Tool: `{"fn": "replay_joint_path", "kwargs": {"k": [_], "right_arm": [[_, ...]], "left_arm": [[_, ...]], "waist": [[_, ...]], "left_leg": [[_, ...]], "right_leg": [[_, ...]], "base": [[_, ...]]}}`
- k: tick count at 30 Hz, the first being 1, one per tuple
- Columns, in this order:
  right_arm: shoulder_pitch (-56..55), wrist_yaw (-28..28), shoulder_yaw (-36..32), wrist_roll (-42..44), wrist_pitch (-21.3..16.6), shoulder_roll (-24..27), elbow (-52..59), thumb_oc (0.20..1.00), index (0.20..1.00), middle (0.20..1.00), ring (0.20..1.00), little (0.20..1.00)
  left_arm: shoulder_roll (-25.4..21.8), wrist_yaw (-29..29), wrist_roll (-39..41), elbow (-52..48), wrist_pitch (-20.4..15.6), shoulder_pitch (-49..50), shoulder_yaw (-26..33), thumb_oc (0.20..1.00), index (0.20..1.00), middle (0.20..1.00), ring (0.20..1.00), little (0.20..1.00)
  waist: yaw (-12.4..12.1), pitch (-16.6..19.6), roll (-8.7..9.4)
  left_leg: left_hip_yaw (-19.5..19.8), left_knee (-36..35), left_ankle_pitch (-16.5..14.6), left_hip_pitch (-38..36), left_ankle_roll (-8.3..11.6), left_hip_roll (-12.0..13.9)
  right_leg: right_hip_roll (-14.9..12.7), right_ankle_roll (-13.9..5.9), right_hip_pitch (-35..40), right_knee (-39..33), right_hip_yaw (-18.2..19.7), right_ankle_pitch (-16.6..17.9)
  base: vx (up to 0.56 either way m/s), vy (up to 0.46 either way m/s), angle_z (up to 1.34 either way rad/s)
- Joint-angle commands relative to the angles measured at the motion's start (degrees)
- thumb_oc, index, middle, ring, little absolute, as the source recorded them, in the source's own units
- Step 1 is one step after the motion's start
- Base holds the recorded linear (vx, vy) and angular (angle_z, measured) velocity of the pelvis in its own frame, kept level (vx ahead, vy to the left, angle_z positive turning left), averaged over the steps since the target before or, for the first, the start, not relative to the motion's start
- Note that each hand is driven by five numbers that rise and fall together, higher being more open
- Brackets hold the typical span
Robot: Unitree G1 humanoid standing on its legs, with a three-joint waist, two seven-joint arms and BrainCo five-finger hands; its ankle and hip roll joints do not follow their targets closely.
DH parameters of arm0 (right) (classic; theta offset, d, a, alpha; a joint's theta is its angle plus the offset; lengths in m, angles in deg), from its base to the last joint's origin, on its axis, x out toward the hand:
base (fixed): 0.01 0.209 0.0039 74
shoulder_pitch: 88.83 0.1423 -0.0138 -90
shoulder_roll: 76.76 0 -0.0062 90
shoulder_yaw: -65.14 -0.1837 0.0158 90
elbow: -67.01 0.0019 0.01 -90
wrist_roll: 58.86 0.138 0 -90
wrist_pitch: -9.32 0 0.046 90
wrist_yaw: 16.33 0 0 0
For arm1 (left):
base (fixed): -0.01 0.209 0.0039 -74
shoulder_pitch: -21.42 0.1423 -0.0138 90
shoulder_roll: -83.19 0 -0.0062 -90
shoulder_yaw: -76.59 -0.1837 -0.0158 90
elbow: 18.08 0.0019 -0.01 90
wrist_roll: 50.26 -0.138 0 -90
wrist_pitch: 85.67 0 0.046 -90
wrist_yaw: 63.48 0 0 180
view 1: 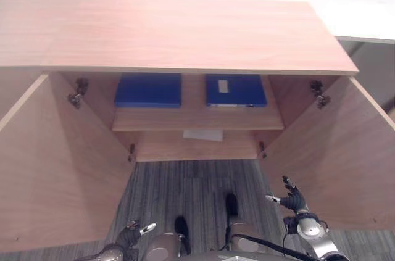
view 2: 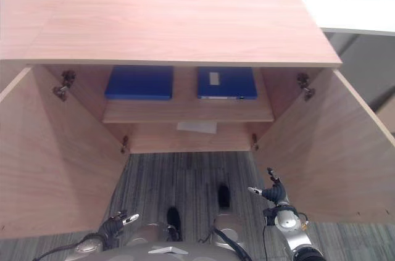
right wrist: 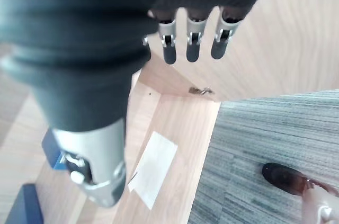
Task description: Put the empty folder in the office cabinet
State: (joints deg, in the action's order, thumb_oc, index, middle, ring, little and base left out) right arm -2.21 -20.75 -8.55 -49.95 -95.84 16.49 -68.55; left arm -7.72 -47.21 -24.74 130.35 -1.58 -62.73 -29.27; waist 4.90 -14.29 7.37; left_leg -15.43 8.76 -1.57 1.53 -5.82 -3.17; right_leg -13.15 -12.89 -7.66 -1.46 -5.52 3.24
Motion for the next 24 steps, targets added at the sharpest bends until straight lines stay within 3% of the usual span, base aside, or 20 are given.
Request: {"fn": "replay_joint_path", "kwargs": {"k": [1,6,9,11,12,16,20,23,24], "right_arm": [[1.01,-7.68,-2.26,-1.19,-4.25,3.0,2.74,1.0,1.0,1.0,1.0,1.0],[-0.04,-18.62,-5.94,4.26,-6.25,1.05,3.21,1.0,1.0,1.0,1.0,1.0],[0.12,-23.22,-7.46,5.31,-7.88,-0.2,2.23,1.0,1.0,1.0,1.0,1.0],[0.32,-29.02,-8.15,4.29,-9.54,-1.21,1.67,1.0,1.0,1.0,1.0,1.0],[0.14,-33.82,-9.16,4.65,-9.9,-2.16,2.04,1.0,1.0,1.0,1.0,1.0],[-0.57,-38.12,-10.23,4.73,-10.73,-3.03,1.07,1.0,1.0,1.0,1.0,1.0],[-0.7,-39.02,-12.81,8.76,-16.0,-3.08,-2.2,1.0,1.0,1.0,1.0,1.0],[-0.1,-39.03,-13.76,10.63,-17.66,-2.75,-3.41,1.0,1.0,1.0,1.0,1.0],[1.85,-37.13,-15.99,13.07,-20.5,-1.77,-5.92,1.0,1.0,1.0,1.0,1.0]], "left_arm": [[-0.23,-1.57,0.53,-1.79,1.08,-1.3,2.12,1.0,1.0,1.0,1.0,1.0],[0.41,-2.57,5.8,-0.82,-0.07,-3.16,1.83,1.0,1.0,1.0,1.0,1.0],[1.54,-3.61,6.96,-0.12,-0.36,-3.49,1.55,1.0,1.0,1.0,1.0,1.0],[2.41,-4.45,7.76,0.54,-0.67,-3.45,1.34,1.0,1.0,1.0,1.0,1.0],[3.37,-4.77,7.73,1.19,-1.51,-2.78,0.93,1.0,1.0,1.0,1.0,1.0],[4.35,-5.02,7.17,1.77,-1.88,-2.1,1.22,1.0,1.0,1.0,1.0,1.0],[4.79,-3.73,4.66,2.89,-2.41,-1.25,1.22,1.0,1.0,1.0,1.0,1.0],[4.7,-3.48,3.94,3.21,-2.54,-1.05,0.77,1.0,1.0,1.0,1.0,1.0],[4.28,-3.13,1.95,3.56,-2.17,-0.81,0.18,1.0,1.0,1.0,1.0,1.0]], "waist": [[1.65,-2.07,-5.47],[2.31,-2.23,-8.06],[2.21,-1.74,-8.78],[2.14,-1.42,-9.12],[2.18,-1.01,-9.47],[2.02,-0.56,-9.22],[1.69,0.43,-9.33],[1.38,0.78,-9.41],[0.44,1.55,-9.61]], "left_leg": [[1.48,-7.07,-6.14,-6.18,1.3,1.8],[-0.79,-9.64,-3.4,-4.01,0.46,4.49],[-2.01,-9.9,-3.18,-3.78,0.41,4.89],[-2.88,-9.89,-3.18,-3.72,0.4,5.07],[-4.03,-10.43,-2.24,-3.91,1.49,5.51],[-4.82,-10.0,-1.64,-3.76,2.94,5.59],[-3.88,-10.93,-0.54,-4.88,4.51,5.88],[-3.42,-11.26,-0.27,-5.31,4.88,5.91],[-2.52,-12.04,0.03,-6.23,5.54,5.97]], "right_leg": [[3.25,2.92,-4.18,10.51,-1.37,7.33],[2.97,5.4,-0.45,17.89,-0.69,-0.61],[2.65,5.82,1.78,17.93,-1.39,-3.15],[2.51,5.87,3.02,17.59,-1.75,-4.34],[3.75,6.01,5.66,14.25,-2.22,-7.0],[4.59,6.51,8.23,8.19,-2.59,-6.34],[5.86,7.44,10.62,3.23,-3.37,-4.93],[6.16,7.68,11.37,2.08,-3.9,-4.6],[6.69,8.12,12.77,0.24,-5.23,-4.31]], "base": [[-0.35,0.04,-0.76],[-0.29,0.036,-0.54],[-0.11,-0.016,-0.59],[-0.08,-0.078,-1.11],[-0.05,-0.103,-0.95],[0.0,-0.143,-0.54],[0.05,-0.14,-0.23],[0.06,-0.157,0.05],[0.09,-0.228,0.1]]}}
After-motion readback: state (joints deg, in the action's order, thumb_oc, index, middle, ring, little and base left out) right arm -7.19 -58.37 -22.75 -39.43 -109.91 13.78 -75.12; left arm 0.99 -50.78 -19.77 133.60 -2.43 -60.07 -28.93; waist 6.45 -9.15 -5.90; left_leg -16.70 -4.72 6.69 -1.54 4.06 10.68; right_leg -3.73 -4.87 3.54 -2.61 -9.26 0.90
